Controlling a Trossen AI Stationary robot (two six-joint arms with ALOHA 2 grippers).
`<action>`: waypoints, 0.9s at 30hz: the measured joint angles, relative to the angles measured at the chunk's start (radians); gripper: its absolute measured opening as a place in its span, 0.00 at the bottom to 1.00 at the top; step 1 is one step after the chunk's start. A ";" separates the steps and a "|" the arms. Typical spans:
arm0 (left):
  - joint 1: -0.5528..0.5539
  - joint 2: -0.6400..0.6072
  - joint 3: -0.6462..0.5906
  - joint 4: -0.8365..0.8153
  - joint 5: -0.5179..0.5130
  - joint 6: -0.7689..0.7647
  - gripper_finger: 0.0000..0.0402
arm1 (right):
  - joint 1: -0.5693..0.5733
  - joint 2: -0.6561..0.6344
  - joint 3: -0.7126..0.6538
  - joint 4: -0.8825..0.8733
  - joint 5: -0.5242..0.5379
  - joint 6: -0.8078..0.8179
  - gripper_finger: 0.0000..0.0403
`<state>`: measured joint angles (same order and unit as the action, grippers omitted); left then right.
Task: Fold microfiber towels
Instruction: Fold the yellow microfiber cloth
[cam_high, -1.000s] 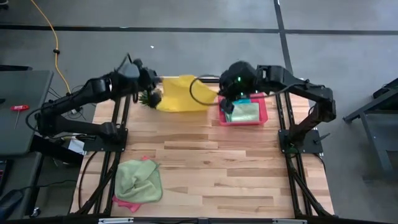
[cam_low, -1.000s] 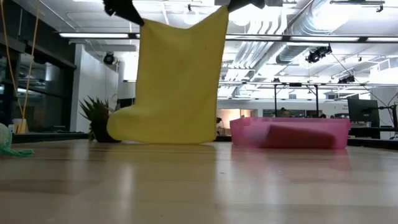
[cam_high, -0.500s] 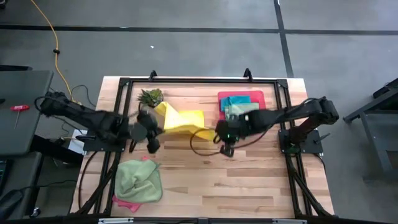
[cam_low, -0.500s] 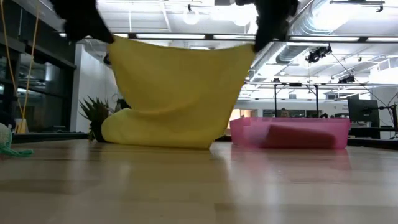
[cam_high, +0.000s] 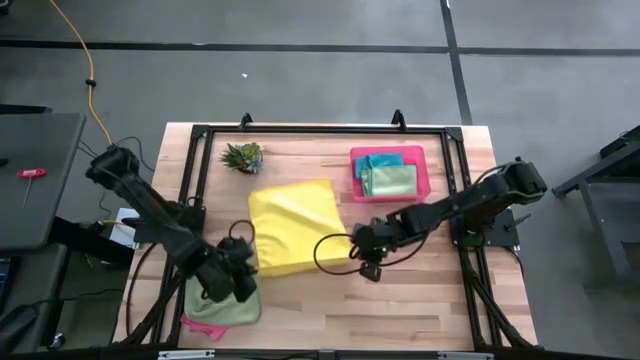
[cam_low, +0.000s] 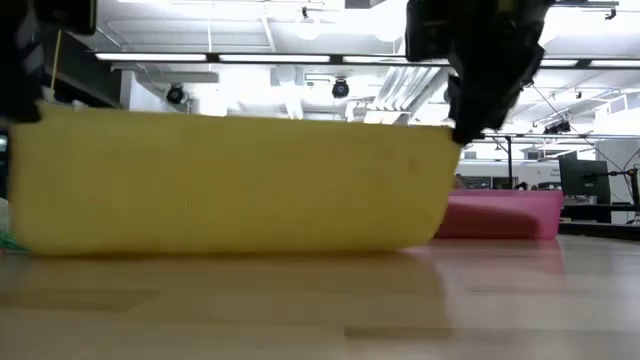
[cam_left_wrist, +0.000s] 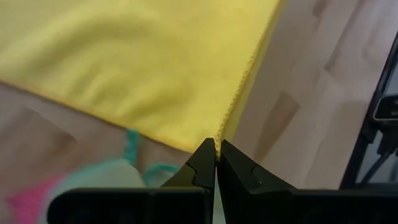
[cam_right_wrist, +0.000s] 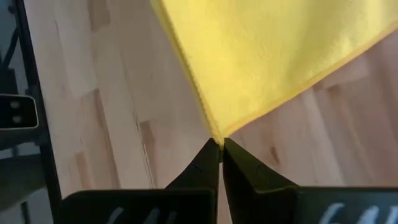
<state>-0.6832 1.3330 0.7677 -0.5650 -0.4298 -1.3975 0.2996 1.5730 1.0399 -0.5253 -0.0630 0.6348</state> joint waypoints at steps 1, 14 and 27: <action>-0.008 0.019 0.000 0.021 0.009 -0.021 0.00 | 0.004 0.000 -0.013 0.014 -0.010 0.013 0.00; -0.027 0.043 0.002 0.180 0.195 -0.016 0.00 | 0.062 0.000 -0.079 0.130 -0.233 0.261 0.00; 0.085 -0.101 0.001 -0.068 0.203 0.208 0.00 | -0.061 0.004 -0.060 0.136 -0.353 0.148 0.00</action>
<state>-0.5978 1.2316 0.7689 -0.6331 -0.2269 -1.1893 0.2390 1.5768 0.9797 -0.3896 -0.4161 0.7824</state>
